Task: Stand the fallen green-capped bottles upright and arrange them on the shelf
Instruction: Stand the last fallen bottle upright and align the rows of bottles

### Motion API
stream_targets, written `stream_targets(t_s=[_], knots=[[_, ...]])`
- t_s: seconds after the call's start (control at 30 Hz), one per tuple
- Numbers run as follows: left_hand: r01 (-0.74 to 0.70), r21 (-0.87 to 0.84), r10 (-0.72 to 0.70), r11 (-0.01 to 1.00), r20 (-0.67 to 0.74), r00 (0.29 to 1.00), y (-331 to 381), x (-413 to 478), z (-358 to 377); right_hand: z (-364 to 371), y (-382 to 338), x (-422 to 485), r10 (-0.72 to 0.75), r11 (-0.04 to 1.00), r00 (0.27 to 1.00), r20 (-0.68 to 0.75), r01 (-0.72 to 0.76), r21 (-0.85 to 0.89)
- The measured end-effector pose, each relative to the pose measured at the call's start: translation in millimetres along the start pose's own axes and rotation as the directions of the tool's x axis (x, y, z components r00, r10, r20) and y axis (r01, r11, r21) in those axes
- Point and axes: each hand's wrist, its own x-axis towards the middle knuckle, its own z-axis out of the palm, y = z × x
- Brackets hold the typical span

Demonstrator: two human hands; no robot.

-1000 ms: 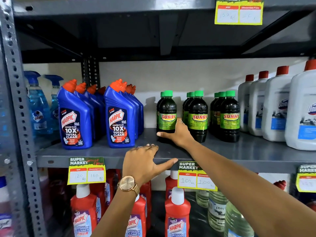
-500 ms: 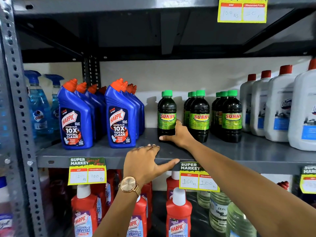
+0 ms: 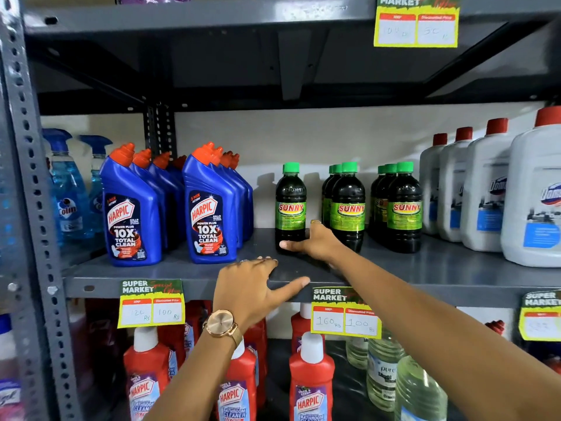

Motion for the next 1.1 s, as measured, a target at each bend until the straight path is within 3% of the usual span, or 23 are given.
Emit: stream_targets(t_s=[0.1,0.23,0.3,0.47,0.67,0.87,1.1], knots=[[0.066,0.003,-0.066,0.998,0.045,0.997,0,18,-8,-28,9,-16,0.027,0.999,0.998,0.053,-0.025,-0.029],[0.138,0.013,-0.139,0.99,0.143,0.98,10,64,-9,-74,27,-33,0.098,0.991,0.986,-0.135,-0.11,-0.079],[0.24,-0.026,-0.224,0.97,0.274,0.935,16,80,1,-88,34,-37,0.15,0.981,0.971,-0.184,-0.17,-0.097],[0.505,-0.211,-0.377,0.837,0.448,0.811,15,94,31,-86,39,-30,0.197,0.979,0.975,-0.102,-0.191,0.064],[0.513,-0.334,-0.31,0.791,0.502,0.807,2,100,39,-73,49,-11,0.134,0.99,0.959,-0.251,-0.139,0.0],[0.469,-0.319,-0.286,0.824,0.481,0.829,-1,101,46,-76,52,3,0.087,0.978,0.977,-0.197,-0.121,-0.169],[0.437,-0.257,-0.292,0.862,0.453,0.842,1,100,46,-72,63,5,0.073,0.984,0.981,-0.181,-0.101,-0.148]])
